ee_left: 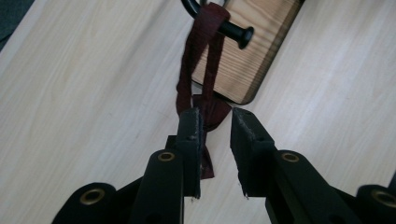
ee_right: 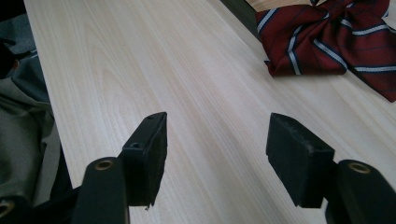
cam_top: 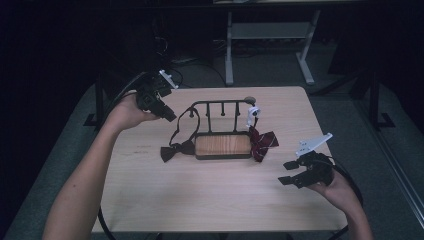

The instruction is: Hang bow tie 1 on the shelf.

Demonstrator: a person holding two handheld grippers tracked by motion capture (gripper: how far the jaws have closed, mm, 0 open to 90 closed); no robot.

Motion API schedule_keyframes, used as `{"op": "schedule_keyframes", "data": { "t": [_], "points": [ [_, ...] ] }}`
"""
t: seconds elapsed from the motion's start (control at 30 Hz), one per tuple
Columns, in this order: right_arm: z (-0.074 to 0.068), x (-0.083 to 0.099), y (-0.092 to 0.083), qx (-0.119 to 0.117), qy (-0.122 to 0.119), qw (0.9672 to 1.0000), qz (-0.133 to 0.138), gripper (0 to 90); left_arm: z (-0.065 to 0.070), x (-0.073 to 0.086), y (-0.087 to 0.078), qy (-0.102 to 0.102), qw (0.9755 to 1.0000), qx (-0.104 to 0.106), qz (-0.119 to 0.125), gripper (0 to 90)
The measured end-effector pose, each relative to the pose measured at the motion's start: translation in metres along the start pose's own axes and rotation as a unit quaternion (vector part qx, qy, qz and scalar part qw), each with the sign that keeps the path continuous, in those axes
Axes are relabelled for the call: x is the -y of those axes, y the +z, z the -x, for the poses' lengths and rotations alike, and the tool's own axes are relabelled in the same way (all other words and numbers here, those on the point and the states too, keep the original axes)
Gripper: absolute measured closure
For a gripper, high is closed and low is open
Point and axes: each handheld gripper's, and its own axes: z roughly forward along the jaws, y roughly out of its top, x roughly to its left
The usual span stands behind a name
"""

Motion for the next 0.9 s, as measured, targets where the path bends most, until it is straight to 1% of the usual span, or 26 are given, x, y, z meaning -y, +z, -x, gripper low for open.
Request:
{"op": "schedule_keyframes", "data": {
  "t": [0.1, 0.13, 0.23, 0.33, 0.47, 0.5, 0.53, 0.63, 0.77, 0.87, 0.9],
  "points": [
    [0.000, 0.000, 0.000, 0.001, 0.004, 1.0000, -0.001, 36.9, 0.002, 0.005, 0.001, 0.001, 1.0000, -0.002, -0.001, 71.7],
    [0.001, 0.000, 0.001, 0.001, 0.003, 1.0000, -0.002, 36.8, 0.003, 0.007, 0.001, -0.002, 1.0000, -0.001, 0.001, 71.5],
    [0.001, 0.000, 0.001, 0.001, 0.005, 1.0000, -0.002, 36.4, 0.006, 0.011, 0.001, 0.006, 1.0000, 0.003, 0.002, 70.6],
    [0.001, 0.000, 0.001, 0.003, 0.004, 1.0000, -0.001, 36.2, 0.010, 0.013, 0.002, 0.009, 0.9999, 0.006, 0.006, 70.3],
    [0.002, 0.001, 0.000, 0.004, 0.006, 1.0000, 0.000, 36.0, 0.015, 0.017, 0.002, 0.015, 0.9998, 0.005, 0.010, 69.5],
    [0.002, 0.001, 0.000, 0.005, 0.006, 1.0000, 0.000, 35.9, 0.017, 0.018, 0.003, 0.015, 0.9998, 0.008, 0.011, 69.4],
    [0.002, 0.002, 0.000, 0.005, 0.006, 1.0000, 0.000, 35.8, 0.018, 0.020, 0.003, 0.019, 0.9998, 0.006, 0.010, 69.1],
    [0.003, 0.002, -0.001, 0.006, 0.006, 1.0000, 0.001, 35.3, 0.021, 0.025, 0.004, 0.017, 0.9997, 0.009, 0.018, 68.1],
    [0.003, 0.002, -0.001, 0.008, 0.010, 0.9999, -0.001, 34.8, 0.024, 0.031, 0.005, 0.020, 0.9996, 0.009, 0.018, 65.8],
    [0.003, 0.002, 0.000, 0.009, 0.011, 0.9999, -0.001, 34.5, 0.027, 0.035, 0.005, 0.017, 0.9995, 0.015, 0.024, 65.2],
    [0.003, 0.002, 0.000, 0.009, 0.011, 0.9999, -0.001, 34.5, 0.027, 0.036, 0.005, 0.021, 0.9994, 0.013, 0.024, 64.9]
  ]
}}
